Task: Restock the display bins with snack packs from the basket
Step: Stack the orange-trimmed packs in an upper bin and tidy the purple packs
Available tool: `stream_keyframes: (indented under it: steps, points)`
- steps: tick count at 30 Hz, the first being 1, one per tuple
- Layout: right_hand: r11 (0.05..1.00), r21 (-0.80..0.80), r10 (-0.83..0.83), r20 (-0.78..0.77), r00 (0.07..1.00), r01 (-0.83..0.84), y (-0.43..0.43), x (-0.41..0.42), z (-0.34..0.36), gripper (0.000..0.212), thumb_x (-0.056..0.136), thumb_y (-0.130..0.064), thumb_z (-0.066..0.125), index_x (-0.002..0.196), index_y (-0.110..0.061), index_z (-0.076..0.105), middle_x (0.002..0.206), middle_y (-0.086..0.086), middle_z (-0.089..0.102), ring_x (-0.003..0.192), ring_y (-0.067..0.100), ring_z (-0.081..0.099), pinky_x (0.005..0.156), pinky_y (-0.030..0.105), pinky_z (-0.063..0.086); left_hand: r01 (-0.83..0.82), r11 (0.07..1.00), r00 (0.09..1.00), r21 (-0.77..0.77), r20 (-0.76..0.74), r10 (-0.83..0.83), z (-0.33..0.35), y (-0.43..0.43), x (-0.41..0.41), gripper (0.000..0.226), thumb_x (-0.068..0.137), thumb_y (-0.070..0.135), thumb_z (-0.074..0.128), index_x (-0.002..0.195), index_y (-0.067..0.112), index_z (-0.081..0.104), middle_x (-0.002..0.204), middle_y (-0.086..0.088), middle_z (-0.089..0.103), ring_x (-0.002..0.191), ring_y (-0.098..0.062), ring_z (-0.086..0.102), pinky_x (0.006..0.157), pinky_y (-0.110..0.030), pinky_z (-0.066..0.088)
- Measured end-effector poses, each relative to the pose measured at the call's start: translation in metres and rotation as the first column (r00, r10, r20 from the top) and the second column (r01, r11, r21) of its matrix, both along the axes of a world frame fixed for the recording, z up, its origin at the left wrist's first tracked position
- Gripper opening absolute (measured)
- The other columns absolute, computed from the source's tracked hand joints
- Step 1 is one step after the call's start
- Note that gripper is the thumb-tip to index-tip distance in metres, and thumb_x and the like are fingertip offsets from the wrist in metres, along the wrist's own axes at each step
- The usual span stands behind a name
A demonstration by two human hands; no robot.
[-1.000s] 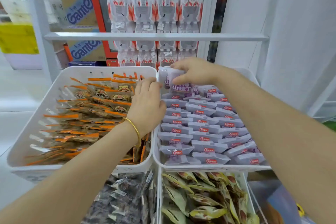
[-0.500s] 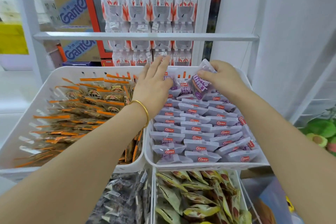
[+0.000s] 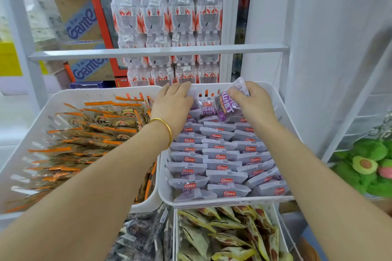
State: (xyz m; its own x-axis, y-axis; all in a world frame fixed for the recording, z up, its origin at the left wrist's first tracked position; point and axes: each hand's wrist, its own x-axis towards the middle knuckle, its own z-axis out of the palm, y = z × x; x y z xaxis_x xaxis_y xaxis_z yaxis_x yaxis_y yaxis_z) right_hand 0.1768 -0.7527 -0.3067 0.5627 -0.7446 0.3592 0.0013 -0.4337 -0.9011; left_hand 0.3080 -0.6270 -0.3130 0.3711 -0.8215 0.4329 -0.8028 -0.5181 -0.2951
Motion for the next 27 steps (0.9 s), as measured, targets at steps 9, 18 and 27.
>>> stream_keyframes:
  steps: [9, 18, 27]
  points:
    - [0.999, -0.027, -0.021, 0.033, 0.999, 0.021, 0.002, -0.006, -0.004, 0.006, 0.095, -0.025, 0.055, 0.100, -0.023, 0.056, 0.088, -0.008, 0.059, 0.079, 0.003, 0.056, 0.062, 0.014, 0.042, 0.018, 0.996, 1.000, 0.086, -0.022, -0.016, 0.002, 0.002, -0.014, 0.052, 0.082, -0.007, 0.050, 0.127, 0.018, 0.044, 0.120, -0.004, 0.055, 0.109, -0.025, 0.052, 0.084, -0.033, 0.043]
    - [0.999, -0.024, -0.018, 0.108, 0.994, 0.021, 0.015, -0.018, -0.018, 0.011, 0.095, -0.027, 0.053, 0.086, -0.034, 0.052, 0.081, -0.019, 0.057, 0.075, -0.001, 0.058, 0.068, 0.014, 0.048, 0.087, 0.988, 0.995, 0.124, -0.052, -0.081, 0.014, -0.002, -0.004, 0.034, 0.087, -0.001, 0.046, 0.119, 0.011, 0.040, 0.113, -0.011, 0.058, 0.103, -0.025, 0.045, 0.083, -0.030, 0.036]
    - [0.994, 0.083, -0.080, 0.179, 0.981, 0.066, 0.016, -0.020, -0.031, 0.004, 0.095, -0.027, 0.054, 0.098, -0.026, 0.056, 0.086, -0.015, 0.061, 0.082, 0.003, 0.060, 0.070, 0.015, 0.050, 0.159, 0.976, 0.954, 0.149, -0.278, -0.112, 0.017, -0.002, 0.007, 0.036, 0.100, 0.029, 0.036, 0.135, 0.027, 0.044, 0.123, -0.004, 0.059, 0.117, -0.026, 0.040, 0.095, -0.035, 0.034]
